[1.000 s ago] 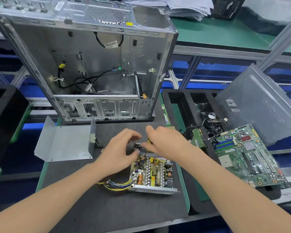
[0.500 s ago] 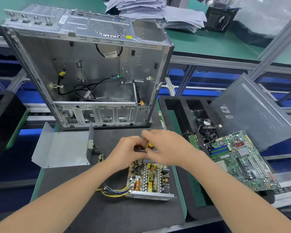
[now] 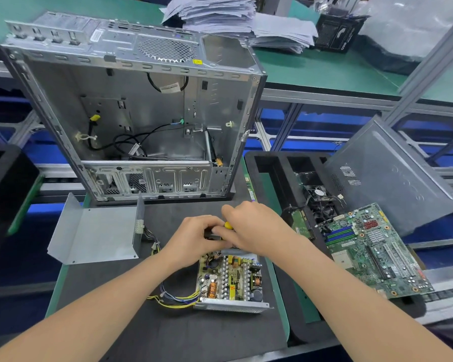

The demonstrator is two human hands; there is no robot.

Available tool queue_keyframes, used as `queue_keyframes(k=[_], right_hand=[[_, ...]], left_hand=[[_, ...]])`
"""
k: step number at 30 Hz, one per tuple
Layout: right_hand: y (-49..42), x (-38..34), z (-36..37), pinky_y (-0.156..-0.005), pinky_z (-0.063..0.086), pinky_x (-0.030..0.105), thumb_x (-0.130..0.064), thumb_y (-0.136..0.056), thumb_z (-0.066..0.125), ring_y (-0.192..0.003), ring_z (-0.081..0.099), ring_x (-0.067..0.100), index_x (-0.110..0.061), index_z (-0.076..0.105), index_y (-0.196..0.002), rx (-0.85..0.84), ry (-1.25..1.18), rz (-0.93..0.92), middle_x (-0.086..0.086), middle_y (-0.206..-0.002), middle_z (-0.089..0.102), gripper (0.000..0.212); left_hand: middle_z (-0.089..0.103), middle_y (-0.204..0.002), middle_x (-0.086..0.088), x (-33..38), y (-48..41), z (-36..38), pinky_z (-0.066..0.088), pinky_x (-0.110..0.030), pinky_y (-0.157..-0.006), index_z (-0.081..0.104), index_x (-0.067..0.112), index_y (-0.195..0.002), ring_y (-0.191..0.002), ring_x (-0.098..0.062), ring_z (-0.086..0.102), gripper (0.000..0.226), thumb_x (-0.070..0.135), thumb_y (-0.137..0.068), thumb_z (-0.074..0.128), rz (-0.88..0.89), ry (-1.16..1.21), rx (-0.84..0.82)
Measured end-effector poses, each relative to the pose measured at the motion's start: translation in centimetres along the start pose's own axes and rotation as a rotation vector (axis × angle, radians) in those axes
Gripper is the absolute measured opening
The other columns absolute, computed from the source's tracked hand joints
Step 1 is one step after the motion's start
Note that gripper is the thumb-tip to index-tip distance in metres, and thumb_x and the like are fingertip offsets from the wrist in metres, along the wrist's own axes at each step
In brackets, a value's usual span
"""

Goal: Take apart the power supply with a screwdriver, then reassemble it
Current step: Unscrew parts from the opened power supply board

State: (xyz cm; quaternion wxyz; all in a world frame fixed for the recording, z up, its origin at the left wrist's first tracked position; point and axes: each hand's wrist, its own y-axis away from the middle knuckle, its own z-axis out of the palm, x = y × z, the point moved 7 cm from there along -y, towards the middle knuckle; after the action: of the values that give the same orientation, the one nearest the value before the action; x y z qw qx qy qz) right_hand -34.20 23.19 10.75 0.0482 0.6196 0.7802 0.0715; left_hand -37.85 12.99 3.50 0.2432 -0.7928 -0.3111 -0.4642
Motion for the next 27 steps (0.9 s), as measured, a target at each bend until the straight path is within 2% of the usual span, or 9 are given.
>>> queue_keyframes(k=[3,6,10,12,15,19,21,25,27], right_hand=[[-0.1,-0.3,-0.3,-0.058,0.029,0.035,-0.054,-0.109,0.039,-0.065,0.042,0.029,-0.017,0.041,-0.089,0.046,0.115,0.011,-0.001,-0.065,0.031,0.042],[-0.2,0.2,-0.6,-0.05,0.017,0.032,-0.056,-0.109,0.035,-0.059,0.04,0.027,-0.016,0.034,-0.067,0.07,0.195,0.086,-0.001,-0.058,0.029,0.058],[0.1,0.5,-0.6,-0.05,0.021,0.03,-0.064,-0.107,0.035,-0.052,0.037,0.025,-0.019,0.03,-0.057,0.09,0.178,0.144,0.0,-0.054,0.031,0.067],[0.6,0.5,-0.5,-0.05,0.021,0.031,-0.069,-0.105,0.03,-0.053,0.039,0.026,-0.018,0.036,-0.062,0.098,0.162,0.139,-0.001,-0.056,0.033,0.067],[1.4,0.6,-0.9,-0.055,0.034,0.035,-0.065,-0.103,0.039,-0.064,0.048,0.025,-0.02,0.048,-0.09,0.118,0.027,0.025,-0.003,-0.075,0.049,0.048],[2.2,0.0,-1.0,-0.072,0.053,0.043,-0.032,-0.101,0.058,-0.087,0.061,0.028,-0.022,0.059,-0.122,-0.048,-0.1,-0.151,-0.001,-0.107,0.056,0.023],[2.2,-0.1,-0.8,-0.076,0.053,0.045,-0.027,-0.104,0.056,-0.092,0.061,0.029,-0.019,0.062,-0.123,-0.088,-0.101,-0.135,0.002,-0.107,0.056,0.022],[1.5,0.4,-0.6,-0.072,0.043,0.036,-0.045,-0.107,0.051,-0.093,0.063,0.03,-0.013,0.063,-0.11,-0.073,-0.013,-0.054,0.005,-0.1,0.063,0.034],[1.3,0.7,-0.4,-0.073,0.049,0.04,-0.053,-0.107,0.046,-0.088,0.063,0.033,-0.011,0.061,-0.103,-0.057,0.021,-0.01,0.007,-0.092,0.063,0.044]], left_hand=[[0.076,-0.091,0.015,0.1,0.0,0.1,0.052,-0.025,-0.078,0.079,0.03,-0.098,-0.088,-0.005,0.069,0.021,0.023,-0.081,0.089,-0.007,0.017,-0.003],[0.077,-0.098,0.015,0.4,0.0,0.2,0.056,-0.033,-0.088,0.078,0.035,-0.09,-0.096,-0.01,0.072,0.023,0.018,-0.08,0.089,0.005,0.063,-0.018],[0.078,-0.097,0.01,0.3,-0.1,0.3,0.056,-0.043,-0.089,0.079,0.031,-0.09,-0.095,-0.012,0.073,0.022,0.017,-0.077,0.091,-0.023,0.085,-0.026],[0.078,-0.095,0.008,0.2,-0.3,0.4,0.056,-0.042,-0.088,0.08,0.026,-0.091,-0.095,-0.013,0.072,0.02,0.016,-0.077,0.091,-0.018,0.075,-0.041],[0.076,-0.089,0.01,0.0,-0.3,0.2,0.052,-0.031,-0.077,0.079,0.023,-0.091,-0.086,-0.006,0.069,0.018,0.014,-0.078,0.089,-0.003,0.023,-0.032],[0.075,-0.091,0.011,0.0,-0.2,0.2,0.053,-0.025,-0.078,0.077,0.022,-0.094,-0.089,-0.005,0.07,0.018,0.017,-0.081,0.088,0.019,0.014,-0.037],[0.076,-0.093,0.01,0.2,-0.1,0.2,0.054,-0.028,-0.082,0.077,0.021,-0.099,-0.091,-0.008,0.071,0.019,0.02,-0.083,0.087,0.031,0.005,-0.05],[0.073,-0.088,0.019,0.4,0.0,0.2,0.046,-0.014,-0.074,0.075,0.034,-0.092,-0.085,0.0,0.067,0.021,0.019,-0.083,0.087,0.045,-0.011,-0.031],[0.073,-0.088,0.02,0.4,0.0,0.2,0.044,-0.011,-0.072,0.078,0.031,-0.095,-0.083,0.002,0.066,0.02,0.019,-0.082,0.088,0.032,-0.005,-0.023]])
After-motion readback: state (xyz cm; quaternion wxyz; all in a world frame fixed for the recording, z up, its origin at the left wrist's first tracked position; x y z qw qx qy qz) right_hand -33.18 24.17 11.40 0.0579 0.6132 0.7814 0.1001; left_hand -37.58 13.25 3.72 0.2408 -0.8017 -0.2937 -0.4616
